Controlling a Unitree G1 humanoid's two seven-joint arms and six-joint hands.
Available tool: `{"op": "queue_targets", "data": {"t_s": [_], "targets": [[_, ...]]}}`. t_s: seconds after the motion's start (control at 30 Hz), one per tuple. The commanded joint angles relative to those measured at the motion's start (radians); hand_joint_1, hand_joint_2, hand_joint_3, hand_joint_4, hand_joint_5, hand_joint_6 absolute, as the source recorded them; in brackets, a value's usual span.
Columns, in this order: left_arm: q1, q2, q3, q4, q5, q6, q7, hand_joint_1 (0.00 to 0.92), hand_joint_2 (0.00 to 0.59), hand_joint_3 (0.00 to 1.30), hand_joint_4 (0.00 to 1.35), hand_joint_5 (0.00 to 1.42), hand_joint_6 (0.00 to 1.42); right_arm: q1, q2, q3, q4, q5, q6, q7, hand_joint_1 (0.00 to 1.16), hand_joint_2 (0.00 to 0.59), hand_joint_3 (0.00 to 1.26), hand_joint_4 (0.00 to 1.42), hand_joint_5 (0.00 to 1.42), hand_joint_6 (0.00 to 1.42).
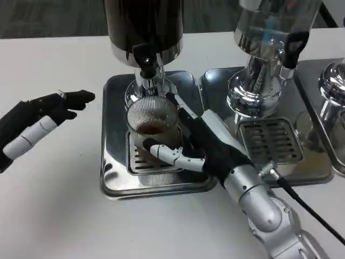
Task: Grasp the cup under the faucet to collect the drink, then remove the cup.
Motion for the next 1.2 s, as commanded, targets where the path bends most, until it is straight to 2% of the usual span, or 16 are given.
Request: {"op": "queue_targets", "data": {"t_s": [0.03, 0.3, 0.43, 0.6, 0.97, 1.2], "targets": [[0.014, 0.011, 0.003, -0.005, 0.016, 0.012, 0.012, 0.000, 0.130, 0.30, 0.20, 0.19, 0.25, -0.006, 0.015, 0.008, -0.015, -0.013, 0.023, -0.019, 0.49, 0.224, 0.00, 0.00, 0.00, 0.02], [0.023, 0.010, 0.006, -0.008, 0.020, 0.014, 0.016, 0.000, 0.125, 0.31, 0.21, 0.20, 0.25, -0.003, 0.035, 0.026, -0.032, -0.053, 0.070, -0.048, 0.52, 0.224, 0.00, 0.00, 0.09, 0.09], [0.023, 0.012, 0.005, -0.006, 0.024, 0.015, 0.017, 0.000, 0.125, 0.31, 0.22, 0.20, 0.25, -0.001, 0.042, 0.036, -0.037, -0.073, 0.090, -0.072, 0.52, 0.224, 0.00, 0.04, 0.14, 0.13], [0.022, 0.013, 0.006, -0.005, 0.026, 0.016, 0.017, 0.000, 0.117, 0.32, 0.22, 0.20, 0.25, 0.006, 0.050, 0.044, -0.043, -0.092, 0.095, -0.104, 0.52, 0.224, 0.07, 0.12, 0.19, 0.17], [0.018, 0.009, 0.000, 0.000, 0.032, 0.018, 0.012, 0.000, 0.114, 0.32, 0.22, 0.21, 0.25, 0.032, 0.063, 0.056, -0.045, -0.124, 0.056, -0.215, 0.55, 0.234, 0.30, 0.37, 0.38, 0.33], [0.011, 0.007, -0.002, 0.004, 0.037, 0.020, 0.010, 0.000, 0.108, 0.30, 0.22, 0.22, 0.27, 0.053, 0.066, 0.071, -0.040, -0.150, 0.017, -0.300, 0.56, 0.236, 0.36, 0.43, 0.43, 0.38]]}}
